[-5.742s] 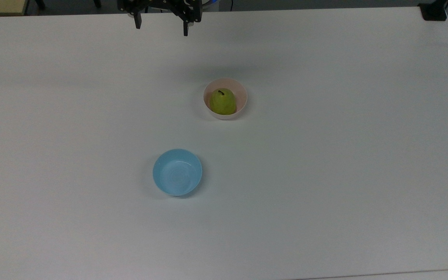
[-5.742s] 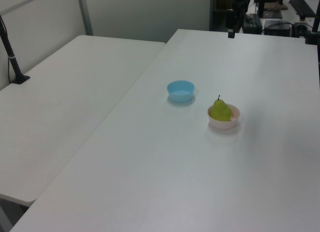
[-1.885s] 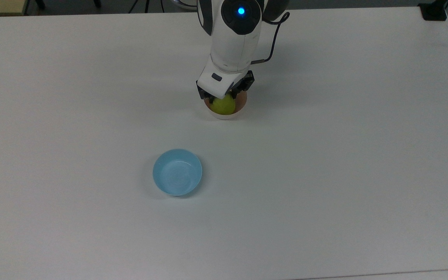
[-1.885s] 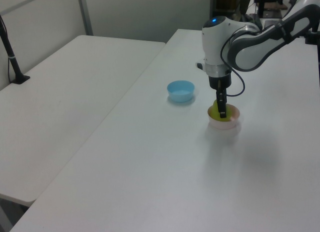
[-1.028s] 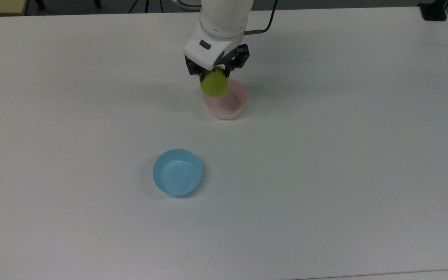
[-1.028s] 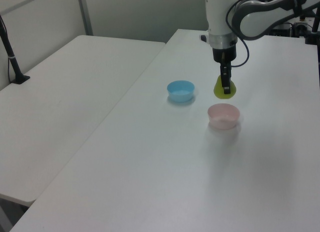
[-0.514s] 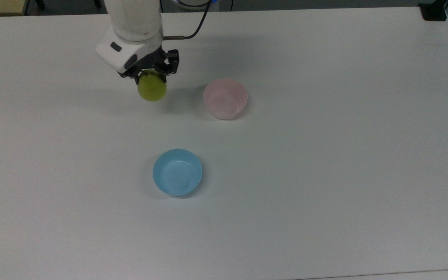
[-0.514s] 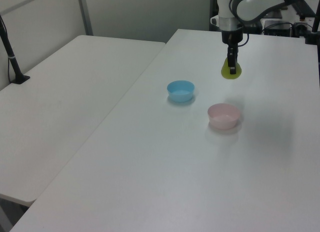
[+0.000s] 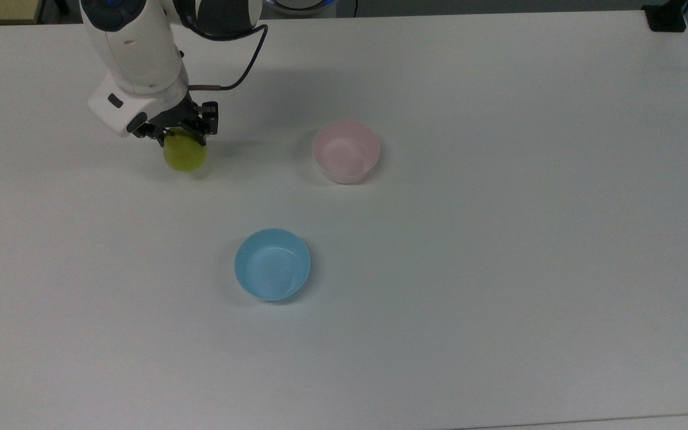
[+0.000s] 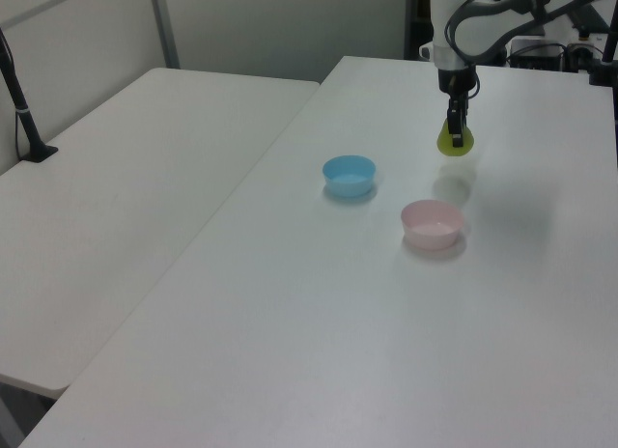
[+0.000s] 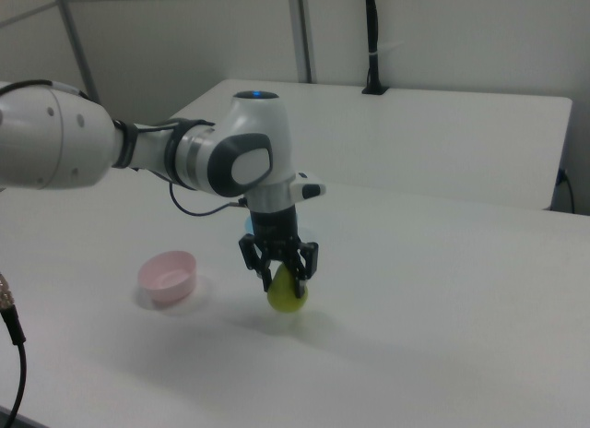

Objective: Pick up a pear from the bowl
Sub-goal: 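Carry the pear away from the pink bowl and lower it to the table, then open the gripper to release the pear and raise it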

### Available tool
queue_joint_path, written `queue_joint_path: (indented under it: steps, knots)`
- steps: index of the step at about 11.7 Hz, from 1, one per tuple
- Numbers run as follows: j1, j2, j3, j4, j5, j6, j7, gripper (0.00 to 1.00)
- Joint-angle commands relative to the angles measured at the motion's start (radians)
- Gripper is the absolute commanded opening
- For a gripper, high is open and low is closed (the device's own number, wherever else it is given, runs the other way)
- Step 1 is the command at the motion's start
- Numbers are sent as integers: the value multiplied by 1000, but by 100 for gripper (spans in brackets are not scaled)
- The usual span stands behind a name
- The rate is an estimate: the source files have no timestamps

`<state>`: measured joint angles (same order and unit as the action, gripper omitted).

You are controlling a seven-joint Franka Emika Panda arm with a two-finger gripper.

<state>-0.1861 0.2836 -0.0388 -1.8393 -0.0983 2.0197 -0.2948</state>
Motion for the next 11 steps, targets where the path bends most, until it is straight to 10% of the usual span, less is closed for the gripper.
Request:
queue_joint_path:
  steps: [1, 4, 11]
  knots:
    - [-24, 37, 0, -6, -24, 57, -17, 57]
    - [-24, 37, 0, -5, -24, 54, -17, 100]
    - [117, -157, 0, 18, -24, -59, 191, 100]
